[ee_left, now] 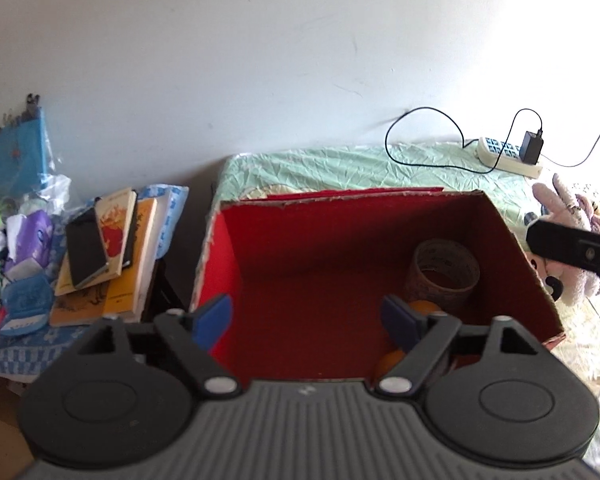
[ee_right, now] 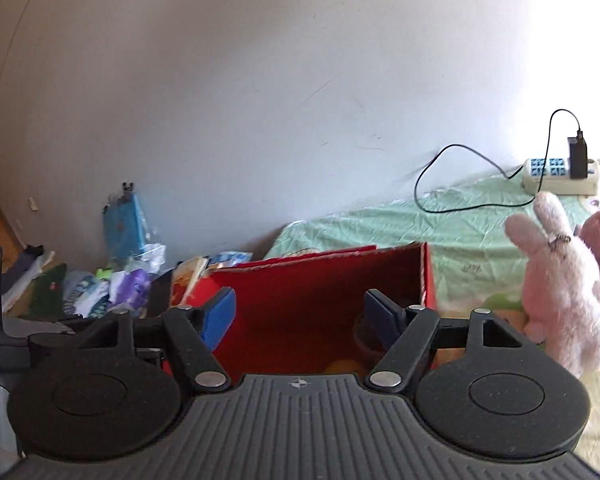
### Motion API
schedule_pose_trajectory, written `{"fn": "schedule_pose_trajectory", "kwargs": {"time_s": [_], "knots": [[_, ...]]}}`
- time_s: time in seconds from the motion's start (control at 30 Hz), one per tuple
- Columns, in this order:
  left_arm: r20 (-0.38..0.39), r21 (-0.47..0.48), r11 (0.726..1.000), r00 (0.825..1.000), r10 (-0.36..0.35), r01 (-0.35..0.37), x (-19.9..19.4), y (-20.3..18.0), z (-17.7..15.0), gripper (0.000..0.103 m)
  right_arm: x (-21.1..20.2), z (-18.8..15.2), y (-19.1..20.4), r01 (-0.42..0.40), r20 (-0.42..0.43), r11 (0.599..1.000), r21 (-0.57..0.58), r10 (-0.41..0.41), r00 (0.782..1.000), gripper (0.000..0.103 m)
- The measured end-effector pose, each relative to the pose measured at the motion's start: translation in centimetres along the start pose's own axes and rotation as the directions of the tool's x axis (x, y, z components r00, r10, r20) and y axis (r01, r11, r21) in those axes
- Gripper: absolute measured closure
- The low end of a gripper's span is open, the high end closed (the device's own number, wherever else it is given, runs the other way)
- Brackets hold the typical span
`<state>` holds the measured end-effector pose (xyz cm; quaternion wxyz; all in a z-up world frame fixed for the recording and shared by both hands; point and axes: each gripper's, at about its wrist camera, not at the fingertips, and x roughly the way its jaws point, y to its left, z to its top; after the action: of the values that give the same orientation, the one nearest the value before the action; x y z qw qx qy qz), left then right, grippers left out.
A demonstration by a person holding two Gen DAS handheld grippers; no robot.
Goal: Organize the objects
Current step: 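Withdraw the open right tool up and out of the red box, then move the right tool down toward the brown pine cone beside the box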
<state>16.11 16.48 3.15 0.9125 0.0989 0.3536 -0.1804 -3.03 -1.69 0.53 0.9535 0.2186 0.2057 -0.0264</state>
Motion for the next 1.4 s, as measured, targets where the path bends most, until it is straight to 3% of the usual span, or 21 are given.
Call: {"fn": "schedule_pose_trajectory", "kwargs": {"time_s": [0.1,0.27,0.63,1.17,1.4], "knots": [[0.006,-0.011,0.999,0.999,0.039,-0.039,-1.5,-0.5,-0.6,0.009,-0.4,-0.2,0.6,-0.05,-0.034,0.999,-0.019,0.05,0.998,0.037],[-0.034,-0.035,0.994,0.994,0.103,-0.105,-2.7,-1.4,-1.9,0.007,-0.8,-1.5,1.4,-0.136,-0.105,0.988,-0.071,0.128,0.986,0.037],[-0.12,-0.067,0.977,0.974,0.194,-0.203,-2.7,-4.1,-4.3,0.006,-2.4,-3.7,0.6,-0.176,-0.185,0.956,-0.235,0.134,0.973,0.037],[-0.22,-0.027,0.973,0.951,0.216,-0.228,-1.5,-8.2,-7.3,0.004,-3.2,-6.8,-3.4,-0.201,-0.298,0.965,-0.168,0.145,0.943,0.038],[-0.252,-0.029,0.975,0.946,0.206,-0.22,-1.3,-9.1,-9.4,0.004,-2.9,-8.2,-5.3,-0.195,-0.358,0.978,-0.069,0.158,0.92,0.038]]}}
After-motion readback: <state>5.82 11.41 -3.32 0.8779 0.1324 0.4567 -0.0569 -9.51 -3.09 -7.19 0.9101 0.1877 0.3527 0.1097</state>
